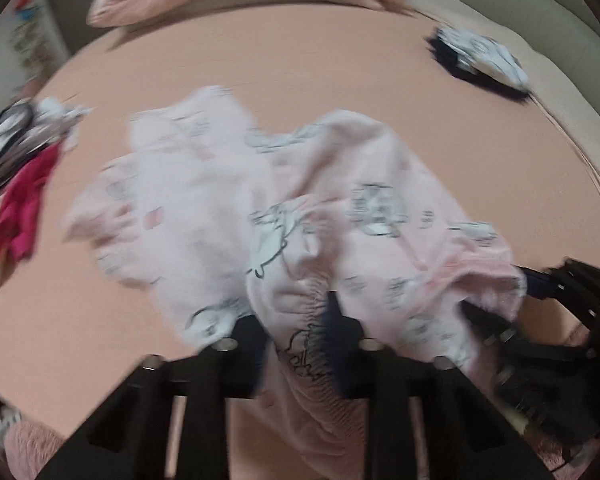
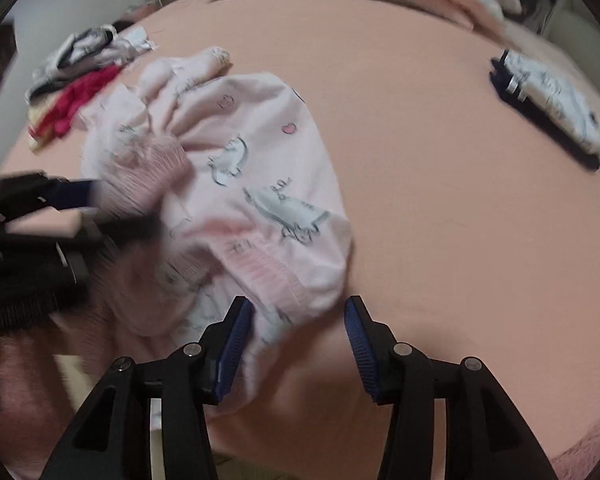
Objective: Fold clothes
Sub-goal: 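Pull the pink garment off the pile onto open bed with both grippers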
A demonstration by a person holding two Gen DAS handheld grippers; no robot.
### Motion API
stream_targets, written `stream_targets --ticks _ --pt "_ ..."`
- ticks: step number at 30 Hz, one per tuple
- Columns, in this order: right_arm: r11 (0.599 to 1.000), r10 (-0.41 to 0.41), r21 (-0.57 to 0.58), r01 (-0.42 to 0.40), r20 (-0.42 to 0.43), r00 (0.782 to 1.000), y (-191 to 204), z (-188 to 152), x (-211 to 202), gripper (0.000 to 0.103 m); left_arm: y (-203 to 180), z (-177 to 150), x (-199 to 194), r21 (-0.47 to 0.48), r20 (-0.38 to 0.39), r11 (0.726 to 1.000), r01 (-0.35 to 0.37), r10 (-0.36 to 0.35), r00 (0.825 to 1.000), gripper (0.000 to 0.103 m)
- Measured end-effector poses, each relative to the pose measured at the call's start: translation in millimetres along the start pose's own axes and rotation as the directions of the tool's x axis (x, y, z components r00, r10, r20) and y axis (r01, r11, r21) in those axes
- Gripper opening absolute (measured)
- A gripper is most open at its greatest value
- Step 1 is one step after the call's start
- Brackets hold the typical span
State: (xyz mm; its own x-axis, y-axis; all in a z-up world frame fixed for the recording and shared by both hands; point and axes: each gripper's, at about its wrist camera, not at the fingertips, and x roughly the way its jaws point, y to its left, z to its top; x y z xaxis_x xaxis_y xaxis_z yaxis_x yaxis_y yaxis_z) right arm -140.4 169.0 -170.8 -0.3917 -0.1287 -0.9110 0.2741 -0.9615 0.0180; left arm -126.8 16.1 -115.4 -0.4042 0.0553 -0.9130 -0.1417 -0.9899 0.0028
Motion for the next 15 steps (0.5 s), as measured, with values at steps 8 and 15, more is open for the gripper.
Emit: stream_targets --ticks 8,15 --pt "0.974 -0.132 0.194 0.118 0.06 0.989 -34 -2 -27 0.025 82 -54 -44 -0.237 -0.03 0.969 -0.07 0.064 0.997 0.021" --pt "0.978 -0.113 0.186 0.092 0.108 0.988 -23 -9 -58 0.026 66 -51 -52 -0.109 0.011 0.994 0.009 -0.008 1.0 0.023"
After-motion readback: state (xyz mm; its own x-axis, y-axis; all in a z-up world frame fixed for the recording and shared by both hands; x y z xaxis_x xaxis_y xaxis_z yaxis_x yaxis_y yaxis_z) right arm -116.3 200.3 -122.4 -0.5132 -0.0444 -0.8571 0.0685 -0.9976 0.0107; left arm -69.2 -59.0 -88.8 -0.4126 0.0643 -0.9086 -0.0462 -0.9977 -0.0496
